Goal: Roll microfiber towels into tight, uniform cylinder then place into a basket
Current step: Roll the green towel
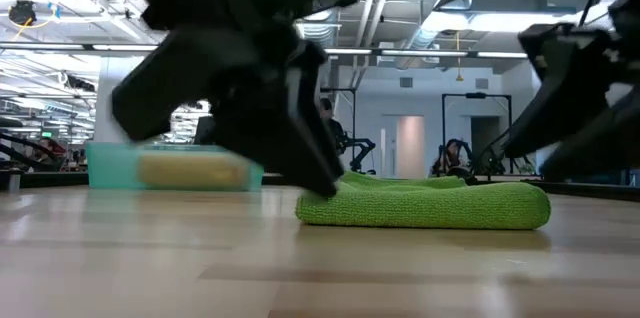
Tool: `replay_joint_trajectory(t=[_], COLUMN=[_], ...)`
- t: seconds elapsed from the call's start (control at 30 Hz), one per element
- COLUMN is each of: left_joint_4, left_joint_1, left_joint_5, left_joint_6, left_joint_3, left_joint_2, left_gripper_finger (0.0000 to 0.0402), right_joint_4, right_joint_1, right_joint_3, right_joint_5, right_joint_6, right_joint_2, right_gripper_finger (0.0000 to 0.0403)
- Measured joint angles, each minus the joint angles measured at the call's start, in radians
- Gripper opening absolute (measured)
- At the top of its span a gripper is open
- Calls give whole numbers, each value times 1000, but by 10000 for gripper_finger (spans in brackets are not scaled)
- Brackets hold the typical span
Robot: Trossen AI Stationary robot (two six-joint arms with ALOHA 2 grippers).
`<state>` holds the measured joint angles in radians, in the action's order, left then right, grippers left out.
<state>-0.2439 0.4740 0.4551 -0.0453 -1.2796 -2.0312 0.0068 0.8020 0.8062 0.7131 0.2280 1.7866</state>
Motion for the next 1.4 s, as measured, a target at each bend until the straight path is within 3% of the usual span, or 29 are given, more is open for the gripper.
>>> replay_joint_trajectory(t=[0.17,0.27,0.5,0.63,0.8,0.9,1.0,1.4], left_joint_4=[85,101,129,146,149,150,149,150], left_joint_1=[-13,-26,-46,-46,-46,-36,-31,-31], left_joint_5=[-4,-6,-85,-163,-284,-350,-407,-716], left_joint_6=[31,10,-61,-126,-227,-259,-308,-721], left_joint_3=[55,82,104,104,100,80,47,-28], left_joint_2=[0,0,5,4,4,-1,-3,-1], left_gripper_finger=[148,148,148,134,80,38,8,14], right_joint_4=[-9,3,-22,-43,-55,-57,-54,50], right_joint_1=[-45,-73,-121,-124,-126,-129,-125,-220], right_joint_3=[0,0,5,6,3,1,8,61], right_joint_5=[-24,-98,-174,-202,-283,-376,-492,-1026], right_joint_6=[7,8,121,139,138,138,162,516], right_joint_2=[32,51,73,62,34,1,-37,-62], right_gripper_finger=[171,171,158,124,48,13,22,12])
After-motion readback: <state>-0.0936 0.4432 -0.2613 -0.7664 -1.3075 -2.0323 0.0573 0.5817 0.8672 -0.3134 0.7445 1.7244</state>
